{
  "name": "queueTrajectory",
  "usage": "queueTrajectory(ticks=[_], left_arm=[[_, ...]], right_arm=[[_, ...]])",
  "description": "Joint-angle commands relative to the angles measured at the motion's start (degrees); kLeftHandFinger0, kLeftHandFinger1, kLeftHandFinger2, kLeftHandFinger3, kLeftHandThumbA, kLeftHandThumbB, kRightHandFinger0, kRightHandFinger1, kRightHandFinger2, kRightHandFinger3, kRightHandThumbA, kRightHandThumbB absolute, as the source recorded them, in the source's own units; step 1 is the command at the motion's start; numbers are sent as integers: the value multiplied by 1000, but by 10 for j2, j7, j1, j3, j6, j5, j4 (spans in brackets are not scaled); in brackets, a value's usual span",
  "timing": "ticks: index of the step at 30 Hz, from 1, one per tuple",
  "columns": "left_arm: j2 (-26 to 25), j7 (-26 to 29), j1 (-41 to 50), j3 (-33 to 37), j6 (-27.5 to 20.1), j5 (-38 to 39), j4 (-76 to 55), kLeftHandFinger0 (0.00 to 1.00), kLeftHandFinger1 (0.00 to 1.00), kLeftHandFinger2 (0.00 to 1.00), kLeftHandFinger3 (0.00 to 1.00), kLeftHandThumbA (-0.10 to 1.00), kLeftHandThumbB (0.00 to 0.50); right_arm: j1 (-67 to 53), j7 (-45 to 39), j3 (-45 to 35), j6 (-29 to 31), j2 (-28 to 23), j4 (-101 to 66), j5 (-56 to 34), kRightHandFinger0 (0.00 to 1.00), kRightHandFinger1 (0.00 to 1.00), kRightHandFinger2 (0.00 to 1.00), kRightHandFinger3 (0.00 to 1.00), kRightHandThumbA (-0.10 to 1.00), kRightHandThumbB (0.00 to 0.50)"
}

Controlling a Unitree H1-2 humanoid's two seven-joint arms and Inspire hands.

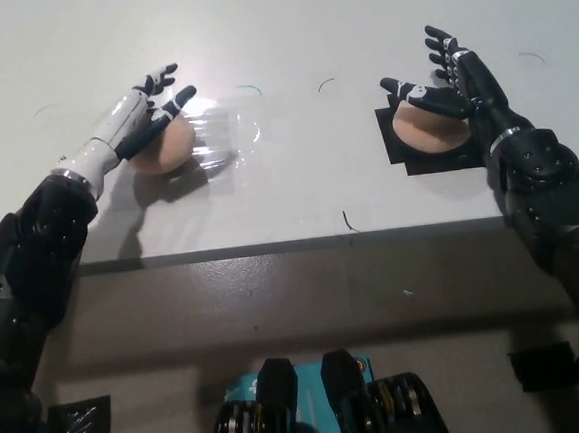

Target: Use both hands to push two dumpling toys together to the middle

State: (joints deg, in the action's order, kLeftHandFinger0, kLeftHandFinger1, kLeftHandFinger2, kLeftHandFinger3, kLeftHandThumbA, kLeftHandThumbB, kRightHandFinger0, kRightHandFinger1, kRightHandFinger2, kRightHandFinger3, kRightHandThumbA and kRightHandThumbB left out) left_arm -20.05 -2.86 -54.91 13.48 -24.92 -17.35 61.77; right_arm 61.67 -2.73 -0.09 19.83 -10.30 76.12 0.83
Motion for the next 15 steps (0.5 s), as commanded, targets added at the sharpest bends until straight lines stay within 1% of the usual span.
queueTrajectory(ticks=[1, 3, 4, 5, 8, 9, 11, 14, 15], left_arm=[[-10, -3, -18, -7, -20, 13, -9, 1000, 1000, 1000, 1000, 1000, 352], [-10, 3, -11, -7, -20, 9, -12, 1000, 1000, 1000, 1000, 1000, 392], [-10, 4, -9, -8, -20, 9, -11, 1000, 1000, 1000, 1000, 1000, 395], [-12, -1, -10, -10, -20, 11, -11, 1000, 1000, 1000, 1000, 1000, 397], [-13, -1, -3, -12, -20, 14, -14, 1000, 1000, 1000, 1000, 1000, 385], [-12, -1, -1, -13, -20, 15, -16, 1000, 1000, 1000, 1000, 1000, 377], [-12, -1, 6, -13, -20, 16, -19, 1000, 1000, 1000, 1000, 1000, 367], [-10, 2, 14, -14, -20, 16, -23, 1000, 1000, 1000, 1000, 1000, 372], [-10, 2, 20, -13, -20, 17, -29, 1000, 1000, 1000, 1000, 1000, 364]], right_arm=[[24, -4, 2, 27, -3, -4, 1, 1000, 1000, 1000, 1000, 1000, 273], [20, -3, 3, 29, -3, -2, 2, 1000, 1000, 1000, 1000, 1000, 285], [19, -2, 3, 30, -3, -2, 2, 1000, 1000, 1000, 1000, 1000, 285], [22, -2, 0, 25, -3, 0, -1, 1000, 1000, 1000, 1000, 1000, 295], [20, 0, -4, 21, -2, 3, -4, 1000, 1000, 1000, 1000, 1000, 311], [19, -1, -6, 22, -2, 4, -6, 1000, 1000, 1000, 1000, 1000, 325], [15, -8, -12, 20, -1, 4, -14, 1000, 1000, 1000, 1000, 1000, 324], [7, -12, -20, 22, -1, 2, -21, 1000, 1000, 1000, 1000, 1000, 263], [3, -13, -25, 22, 1, 2, -26, 1000, 1000, 1000, 1000, 1000, 246]])
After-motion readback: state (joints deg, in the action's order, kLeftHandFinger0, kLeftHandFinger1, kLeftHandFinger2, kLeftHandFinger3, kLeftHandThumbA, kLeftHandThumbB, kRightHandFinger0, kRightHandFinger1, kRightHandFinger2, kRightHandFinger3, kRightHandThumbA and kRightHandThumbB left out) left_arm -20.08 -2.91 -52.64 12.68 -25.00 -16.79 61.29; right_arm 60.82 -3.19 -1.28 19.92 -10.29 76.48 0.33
